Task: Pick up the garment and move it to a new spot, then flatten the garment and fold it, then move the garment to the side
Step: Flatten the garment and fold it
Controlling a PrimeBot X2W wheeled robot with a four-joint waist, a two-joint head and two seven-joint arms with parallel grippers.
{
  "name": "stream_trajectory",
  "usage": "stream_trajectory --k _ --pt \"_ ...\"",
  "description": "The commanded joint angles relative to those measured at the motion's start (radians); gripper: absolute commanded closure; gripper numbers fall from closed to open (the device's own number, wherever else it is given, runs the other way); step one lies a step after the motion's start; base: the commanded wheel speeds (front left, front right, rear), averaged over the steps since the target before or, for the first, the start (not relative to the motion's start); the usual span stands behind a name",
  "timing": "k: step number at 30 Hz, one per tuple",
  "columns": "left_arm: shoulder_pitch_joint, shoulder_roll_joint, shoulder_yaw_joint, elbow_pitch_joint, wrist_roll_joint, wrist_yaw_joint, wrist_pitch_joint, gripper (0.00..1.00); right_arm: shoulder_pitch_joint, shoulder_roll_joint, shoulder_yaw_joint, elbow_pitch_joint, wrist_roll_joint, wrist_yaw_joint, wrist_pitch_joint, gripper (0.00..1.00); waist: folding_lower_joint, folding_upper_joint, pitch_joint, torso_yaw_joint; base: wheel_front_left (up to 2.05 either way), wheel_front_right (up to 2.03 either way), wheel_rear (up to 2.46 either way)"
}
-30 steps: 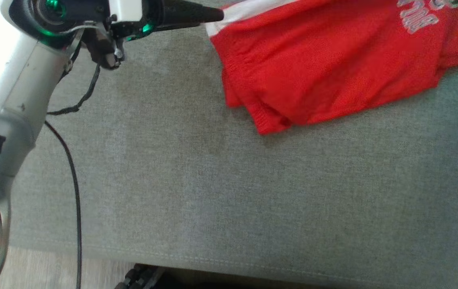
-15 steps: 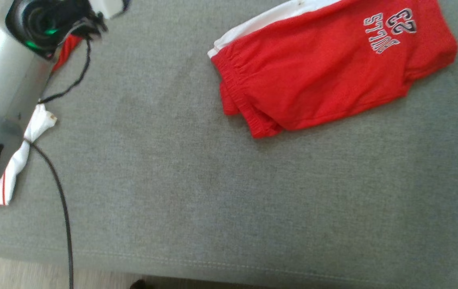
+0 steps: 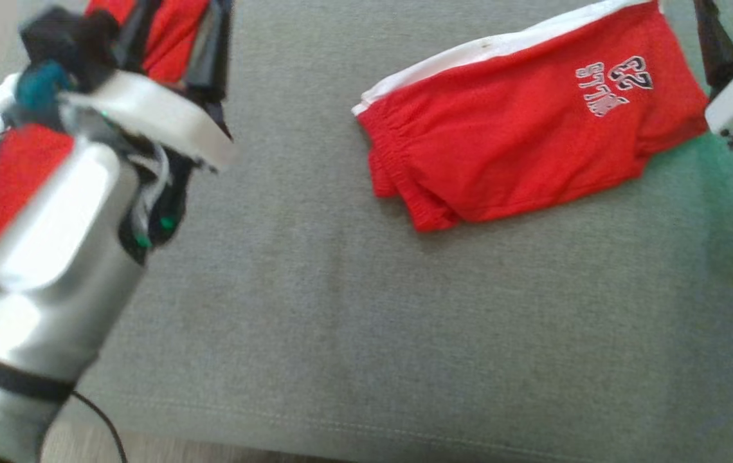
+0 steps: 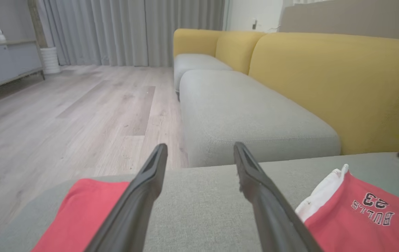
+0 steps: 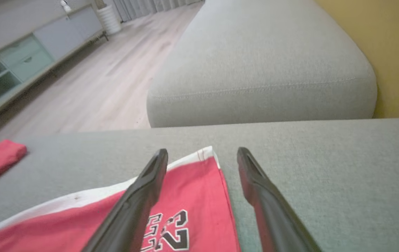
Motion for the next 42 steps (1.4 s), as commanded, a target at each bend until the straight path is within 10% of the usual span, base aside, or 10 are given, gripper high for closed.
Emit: stream_trajectory --k 1,20,21,23,42 --pt "-0.021 0.036 0.057 -0.044 0.025 0.008 -0.011 0.0 -0.031 -0.012 0.014 -0.02 -0.004 -0.001 -0.006 0.0 0.0001 -0.0001 0.006 0.016 0.0 0.0 0.0" --pt "0.429 -0.17 0.29 -0.219 0.221 -0.031 -0.012 0.0 -0.264 -0.038 0.065 0.576 -0.005 -0.001 0.452 0.0 0.0001 -0.0001 0.005 0.162 0.0 0.0 0.0" --pt "0.437 -0.177 0.299 -0.219 0.226 -0.035 -0.012 0.0 -0.264 -0.03 0.058 0.577 0.0 -0.001 0.435 0.11 0.0001 -0.0001 0.004 0.162 0.0 0.0 0.0" --pt "0.452 -0.189 0.313 -0.218 0.237 -0.042 -0.012 0.0 -0.26 -0.011 0.053 0.577 0.003 -0.001 0.4 0.96 0.0001 -0.0001 0.0 0.156 0.0 0.0 0.0" --pt "0.591 -0.211 0.44 -0.238 0.369 -0.068 -0.012 0.0 -0.152 -0.008 0.027 0.515 0.098 -0.001 0.156 1.0 0.0001 -0.0001 -0.149 -0.062 0.0 0.0 0.0"
